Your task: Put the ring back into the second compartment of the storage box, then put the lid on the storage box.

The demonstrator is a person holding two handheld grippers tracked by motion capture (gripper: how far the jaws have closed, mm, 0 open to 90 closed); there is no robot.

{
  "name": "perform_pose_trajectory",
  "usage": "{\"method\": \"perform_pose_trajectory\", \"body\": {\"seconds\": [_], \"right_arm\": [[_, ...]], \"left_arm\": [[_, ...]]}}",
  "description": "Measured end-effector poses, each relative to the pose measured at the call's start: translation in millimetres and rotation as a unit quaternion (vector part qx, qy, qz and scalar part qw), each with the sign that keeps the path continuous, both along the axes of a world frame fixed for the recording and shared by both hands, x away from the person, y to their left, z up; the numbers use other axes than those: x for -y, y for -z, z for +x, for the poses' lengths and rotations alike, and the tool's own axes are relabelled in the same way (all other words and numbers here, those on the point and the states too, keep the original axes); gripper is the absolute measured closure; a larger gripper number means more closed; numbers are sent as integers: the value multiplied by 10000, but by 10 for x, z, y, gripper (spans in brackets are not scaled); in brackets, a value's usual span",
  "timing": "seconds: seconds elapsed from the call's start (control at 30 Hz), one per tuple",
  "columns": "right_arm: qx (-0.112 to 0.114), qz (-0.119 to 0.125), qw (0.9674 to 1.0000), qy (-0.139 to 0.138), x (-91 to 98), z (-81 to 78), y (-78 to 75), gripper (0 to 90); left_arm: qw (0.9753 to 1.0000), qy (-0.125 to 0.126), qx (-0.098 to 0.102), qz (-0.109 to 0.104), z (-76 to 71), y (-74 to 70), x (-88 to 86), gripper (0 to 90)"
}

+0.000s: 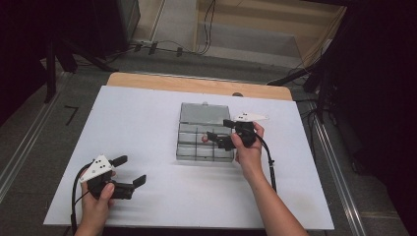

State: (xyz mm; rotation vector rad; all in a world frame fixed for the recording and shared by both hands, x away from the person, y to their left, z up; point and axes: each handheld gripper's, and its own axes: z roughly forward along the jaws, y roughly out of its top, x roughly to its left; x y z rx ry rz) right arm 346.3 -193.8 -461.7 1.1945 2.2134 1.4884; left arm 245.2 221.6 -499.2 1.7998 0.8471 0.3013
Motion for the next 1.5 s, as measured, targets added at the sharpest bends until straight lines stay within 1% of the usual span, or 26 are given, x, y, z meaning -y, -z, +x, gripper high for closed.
{"method": "perform_pose_trajectory", "body": {"seconds": [0.1,0.13,0.17,0.23,0.33,0.4,0.43,0.5,0.63,0.67,0.77,0.83,0.97,1.03,1.1,1.17,1.23,1.33,1.5], "right_arm": [[90,47,9999,-38,49,-58,-21,73],[114,57,9999,-40,66,-79,-27,47],[121,83,9999,-69,81,-99,-30,0],[133,136,9998,-110,119,-141,-31,0],[273,58,9996,-18,175,-213,-30,0],[306,132,9994,-18,230,-261,-22,0],[330,167,9993,2,261,-287,-15,0],[337,194,9992,43,316,-335,4,0],[315,166,9993,92,412,-422,49,0],[313,181,9993,104,427,-438,54,0],[336,186,9992,91,476,-496,75,0],[348,148,9993,71,500,-542,85,0],[372,144,9992,82,563,-655,107,0],[405,131,9991,83,597,-701,123,0],[389,119,9991,107,634,-748,139,0],[398,138,9990,138,667,-785,158,0],[417,168,9989,146,703,-815,182,0],[383,271,9987,187,756,-852,202,0],[496,278,9981,242,817,-905,184,0]], "left_arm": [[10000,-1,17,11,-1,0,3,0],[10000,-1,20,16,-1,0,4,0],[10000,0,11,19,-1,-1,6,0],[10000,5,11,30,3,-4,8,0],[10000,-10,9,34,9,-11,15,0],[9999,4,31,100,15,-16,18,0],[9999,14,38,95,19,-16,23,0],[9999,26,44,112,25,-18,30,0],[9999,60,61,150,32,-25,51,0],[9998,76,68,191,32,-27,61,0],[9997,115,84,209,39,-35,90,0],[9996,156,55,214,49,-51,119,0],[9994,240,116,227,67,-98,188,0],[9994,253,126,215,79,-117,216,0],[9993,261,120,226,96,-131,239,0],[9993,268,105,256,116,-147,256,0],[9992,299,102,225,139,-172,271,0],[9992,329,103,190,187,-223,302,0],[9989,399,160,202,285,-303,382,0]]}}
